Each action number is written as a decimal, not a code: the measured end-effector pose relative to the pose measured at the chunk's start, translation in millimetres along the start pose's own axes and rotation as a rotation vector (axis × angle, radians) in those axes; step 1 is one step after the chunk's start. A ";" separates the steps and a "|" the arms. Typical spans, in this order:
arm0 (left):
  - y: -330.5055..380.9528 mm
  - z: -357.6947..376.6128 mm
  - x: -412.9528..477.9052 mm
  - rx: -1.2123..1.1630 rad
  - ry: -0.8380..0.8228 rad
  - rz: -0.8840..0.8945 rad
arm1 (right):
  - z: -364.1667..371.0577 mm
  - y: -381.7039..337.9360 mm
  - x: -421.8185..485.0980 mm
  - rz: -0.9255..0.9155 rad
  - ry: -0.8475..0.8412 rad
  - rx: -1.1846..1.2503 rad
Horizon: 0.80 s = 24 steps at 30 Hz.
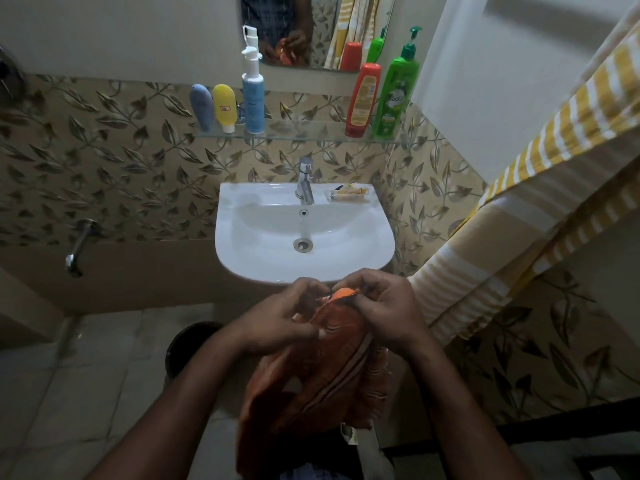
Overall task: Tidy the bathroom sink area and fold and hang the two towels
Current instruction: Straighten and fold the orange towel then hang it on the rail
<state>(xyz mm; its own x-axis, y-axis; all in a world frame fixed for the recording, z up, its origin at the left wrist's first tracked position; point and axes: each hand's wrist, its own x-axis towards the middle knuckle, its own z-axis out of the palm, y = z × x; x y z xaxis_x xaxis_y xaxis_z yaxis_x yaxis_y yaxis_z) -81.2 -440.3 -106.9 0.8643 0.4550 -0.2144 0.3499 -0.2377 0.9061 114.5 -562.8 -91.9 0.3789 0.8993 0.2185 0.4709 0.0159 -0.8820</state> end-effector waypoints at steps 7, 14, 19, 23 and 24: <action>18.4 34.8 8.0 -0.053 0.417 0.199 | 12.9 -3.2 -3.7 0.086 0.127 0.007; 24.1 49.3 20.9 -0.184 0.627 -0.090 | 15.7 -7.4 -6.0 0.291 0.235 0.364; 26.8 58.8 26.2 -0.327 0.649 -0.164 | 16.6 -11.4 -6.1 0.266 0.292 0.402; 28.0 63.8 26.1 -0.352 0.719 -0.206 | 10.2 -13.1 -4.5 0.203 0.476 0.378; 28.8 63.3 26.2 -0.385 0.727 -0.206 | 8.6 -13.4 -3.8 0.192 0.494 0.389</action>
<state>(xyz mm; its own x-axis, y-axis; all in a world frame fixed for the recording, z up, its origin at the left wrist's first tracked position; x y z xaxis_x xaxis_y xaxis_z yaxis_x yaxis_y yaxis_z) -25.6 -489.6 -109.5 0.3032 0.9270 -0.2210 0.2136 0.1599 0.9637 99.9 -562.7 -84.6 0.7923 0.5969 0.1266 0.0712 0.1156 -0.9907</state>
